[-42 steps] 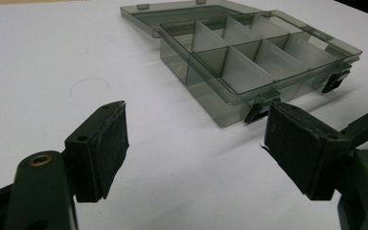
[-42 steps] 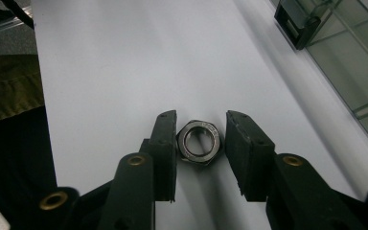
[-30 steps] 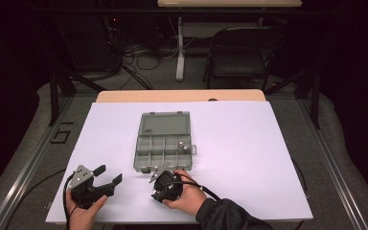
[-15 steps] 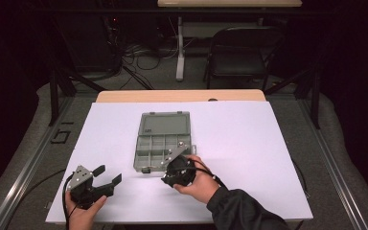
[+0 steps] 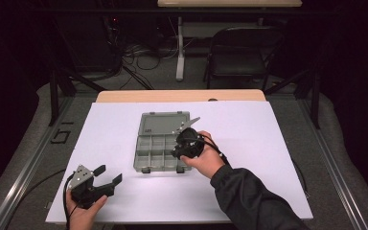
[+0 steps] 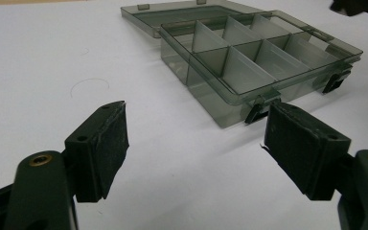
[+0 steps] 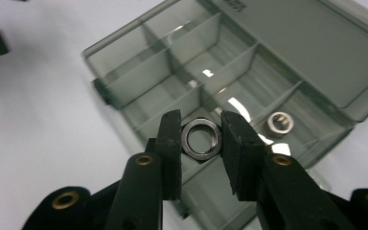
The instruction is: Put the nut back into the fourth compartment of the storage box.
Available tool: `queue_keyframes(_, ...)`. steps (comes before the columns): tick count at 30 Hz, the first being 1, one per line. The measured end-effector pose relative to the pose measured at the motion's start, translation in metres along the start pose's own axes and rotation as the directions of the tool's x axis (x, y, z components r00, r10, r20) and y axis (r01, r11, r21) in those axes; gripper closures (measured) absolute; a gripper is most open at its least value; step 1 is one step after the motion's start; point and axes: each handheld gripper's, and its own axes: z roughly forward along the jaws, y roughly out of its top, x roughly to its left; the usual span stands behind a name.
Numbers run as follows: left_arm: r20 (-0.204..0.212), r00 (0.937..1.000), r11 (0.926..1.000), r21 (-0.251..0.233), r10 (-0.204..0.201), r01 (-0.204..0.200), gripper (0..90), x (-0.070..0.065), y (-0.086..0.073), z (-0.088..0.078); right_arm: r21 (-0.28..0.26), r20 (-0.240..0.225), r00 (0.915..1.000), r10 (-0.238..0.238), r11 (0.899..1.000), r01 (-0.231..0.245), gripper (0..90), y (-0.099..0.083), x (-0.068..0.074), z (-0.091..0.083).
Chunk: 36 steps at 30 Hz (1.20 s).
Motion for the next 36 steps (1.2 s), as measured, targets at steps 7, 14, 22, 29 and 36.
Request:
queue_keyframes(7, 0.002, 1.0, 1.0, -0.001, -0.001, 0.001, 23.3, 0.001, 0.0, 0.0, 0.01, 0.08, 0.995, 0.06, 0.998, -0.061, 70.1, 0.01, -0.026, 0.015)
queue_keyframes(14, 0.002, 1.0, 1.0, -0.002, -0.003, 0.003, 23.3, 0.001, 0.0, 0.0, -0.015, 0.129, 0.9842, 0.122, 0.993, -0.121, 70.1, 0.011, -0.045, 0.02)
queue_keyframes(22, 0.003, 1.0, 1.0, 0.001, -0.002, 0.002, 23.3, 0.0, 0.0, 0.0, 0.025, 0.153, 0.9805, 0.123, 0.991, -0.128, 70.1, 0.008, -0.049, 0.032)
queue_keyframes(29, 0.004, 1.0, 1.0, 0.001, -0.005, 0.005, 23.3, 0.001, 0.0, 0.0, 0.056, 0.17, 0.9787, 0.116, 0.99, -0.127, 70.1, 0.006, -0.05, 0.039)
queue_keyframes(36, 0.007, 1.0, 1.0, 0.003, -0.003, 0.003, 23.3, 0.001, 0.0, 0.0, 0.057, 0.174, 0.9773, 0.121, 0.989, -0.133, 70.0, 0.002, -0.052, 0.042)
